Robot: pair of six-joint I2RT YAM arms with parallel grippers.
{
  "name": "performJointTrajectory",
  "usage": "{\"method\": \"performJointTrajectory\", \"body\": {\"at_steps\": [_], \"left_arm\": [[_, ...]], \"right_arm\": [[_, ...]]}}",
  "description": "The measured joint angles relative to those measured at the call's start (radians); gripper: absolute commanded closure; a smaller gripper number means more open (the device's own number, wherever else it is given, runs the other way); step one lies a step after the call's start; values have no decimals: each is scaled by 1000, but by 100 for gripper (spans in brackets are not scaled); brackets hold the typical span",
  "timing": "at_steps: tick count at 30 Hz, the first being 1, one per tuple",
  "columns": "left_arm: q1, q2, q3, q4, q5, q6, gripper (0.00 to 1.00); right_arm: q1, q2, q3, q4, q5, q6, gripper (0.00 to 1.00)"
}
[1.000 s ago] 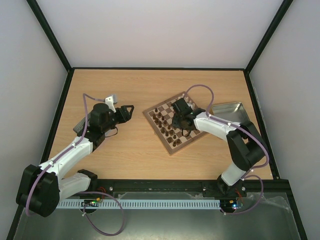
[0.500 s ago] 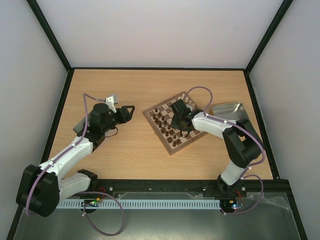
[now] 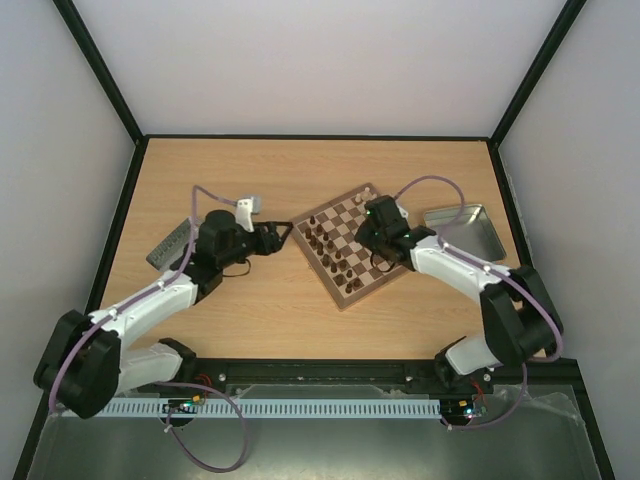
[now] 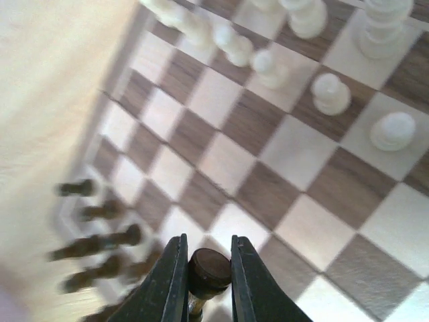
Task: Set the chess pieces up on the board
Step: Pick up the chess piece from the chessboard, then place the chess piece on the chessboard.
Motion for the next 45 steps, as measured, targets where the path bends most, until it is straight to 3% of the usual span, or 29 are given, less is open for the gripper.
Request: {"method": "performJointTrajectory", "body": {"at_steps": [8,14,27,40,45], "left_arm": [[-183,128,36,117,61,39,30],[-272,257,113,192,94,38,41],[-302,332,151,199,29,6,59],[-303,332,152,162,-24,1,53],[-303,333,152,155,-35,0,62]], "right_arm": [[-11,-131,-74,197,-221,193,94],[-11,-136,-164,330,-381,319,93],[-12,-151,-215,455,-454,425,93],[-11,-160,-223,469,-464,436,93],[-11,-160,-224,477,-467,436,93]]}}
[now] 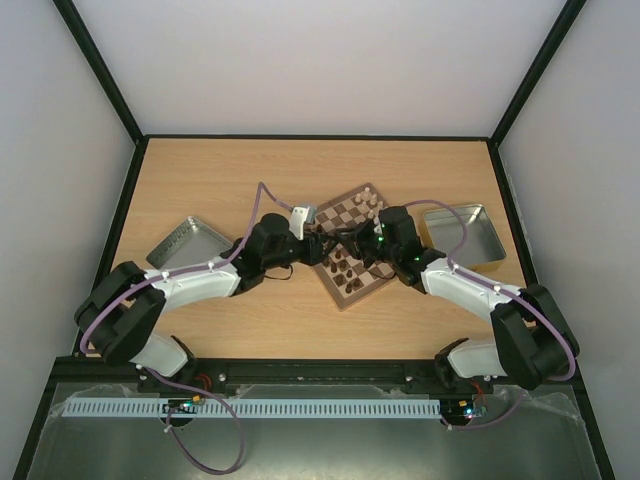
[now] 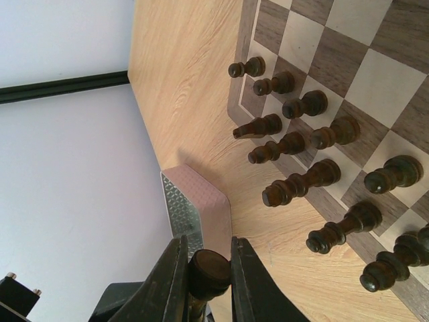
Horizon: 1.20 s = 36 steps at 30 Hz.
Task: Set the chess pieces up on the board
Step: Place the chess piece on the chessboard.
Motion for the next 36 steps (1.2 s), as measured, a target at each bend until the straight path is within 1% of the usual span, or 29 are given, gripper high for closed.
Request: {"method": "performJointTrajectory", "body": {"at_steps": [6,11,12,13,18,19,21,25,30,33,36], "left_arm": [[0,34,39,-2,-4,-2,85],[1,55,58,-15,-12,-3,92],[1,55,63,-23,-13,-2,93],[1,55,66,-29,-15,-2,93],[0,55,88,-87,-37,16,92],[0,55,97,-112,-48,22,92],[2,54,124,-178,-69,36,92],[32,54,187,-323,-112,77,91],[125,65,300,-549,-177,140,91],[176,111,386,-639,-210,167,90],[223,188,483,-733,-201,193,90]], "right_arm": [[-1,0,0,-2,-12,-1,93],[-8,0,0,-9,-7,-1,92],[-8,0,0,-9,-5,-1,91],[-8,0,0,-9,-3,-1,87],[-5,0,8,-33,13,-24,64],[-5,0,17,-48,21,-39,60],[-5,-2,39,-83,53,-72,56],[-3,-39,70,-172,165,-134,53],[-2,-126,79,-282,324,-205,53],[-2,-151,79,-323,388,-235,53],[-2,-153,79,-347,423,-253,53]]}}
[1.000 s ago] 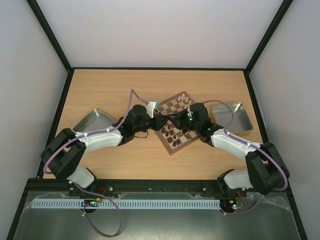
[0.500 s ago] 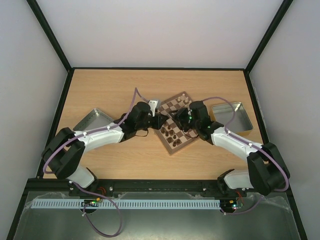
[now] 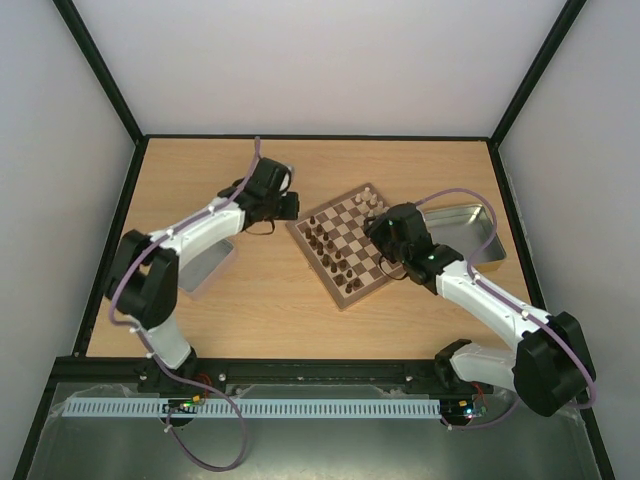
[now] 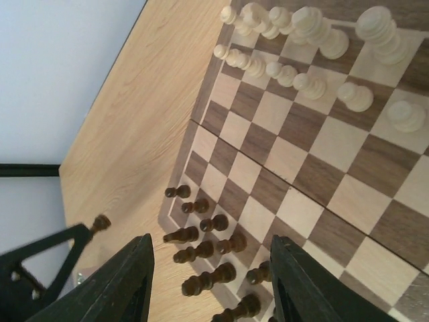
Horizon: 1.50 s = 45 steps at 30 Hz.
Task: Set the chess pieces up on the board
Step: Place the chess piece on the chessboard.
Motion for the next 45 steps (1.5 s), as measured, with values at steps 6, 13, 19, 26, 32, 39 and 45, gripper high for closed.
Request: {"method": "performJointTrajectory", "body": {"at_steps": [6,13,19,26,32,39,45], "left_arm": [[19,193,212,-169,8,71,90],[17,313,290,-266,77,120,88],[17,338,301,-301,116,135,83],[17,354,321,-318,132,145,74],[17,368,338,-320,138,145,72],[18,368,355,-314,138,138,79],[20,368,355,-314,134,134,71]], "right_arm": [[0,0,0,-30,32,-26,52],[0,-3,0,-40,52,-43,52],[0,-3,0,-40,52,-48,52],[0,-3,0,-40,52,-48,52],[0,-3,0,-42,53,-51,52],[0,-3,0,-44,53,-55,52],[0,-5,0,-45,55,-55,52]]}}
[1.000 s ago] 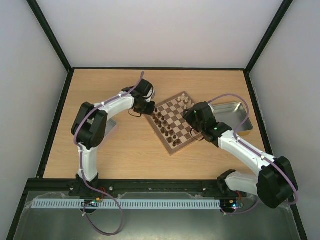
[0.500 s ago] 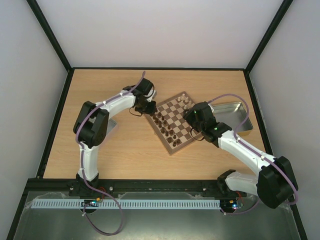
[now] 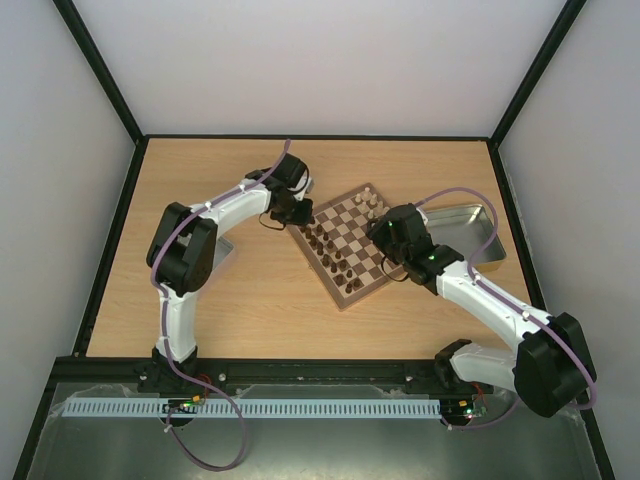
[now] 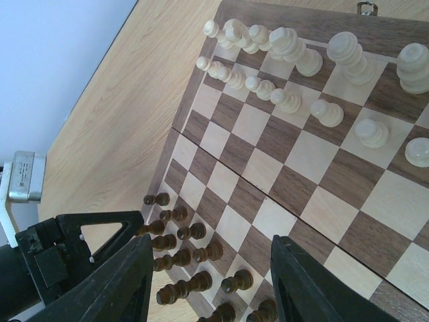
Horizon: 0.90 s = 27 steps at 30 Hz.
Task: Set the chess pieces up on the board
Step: Place the chess piece on the chessboard, then reset both arms
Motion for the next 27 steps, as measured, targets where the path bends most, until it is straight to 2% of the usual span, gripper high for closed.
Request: {"method": "performJointTrajectory", "body": {"at_steps": [7,11,16,17,19,20,25,27], "left_arm": [[3,-11,-12,23,-28,-14,62],[13,-98,-80,69,-73,-47,46],[51,-377,-261,153,-156,-100,31],[60,-452,-301,175,-172,-113,26],[77,-594,-374,214,-200,-137,5],[85,-658,-408,236,-213,-146,1],[105,-935,-550,272,-265,-175,1],[110,-1021,-584,268,-269,-174,1]], "right_arm": [[0,-3,0,-4,5,-7,52],[0,-26,0,-30,26,-36,45],[0,-92,0,-77,76,-140,33],[0,-111,0,-92,85,-170,30],[0,-146,0,-114,103,-226,23],[0,-168,0,-129,114,-257,16],[0,-302,0,-203,184,-363,0],[0,-386,1,-227,217,-395,2]]}}
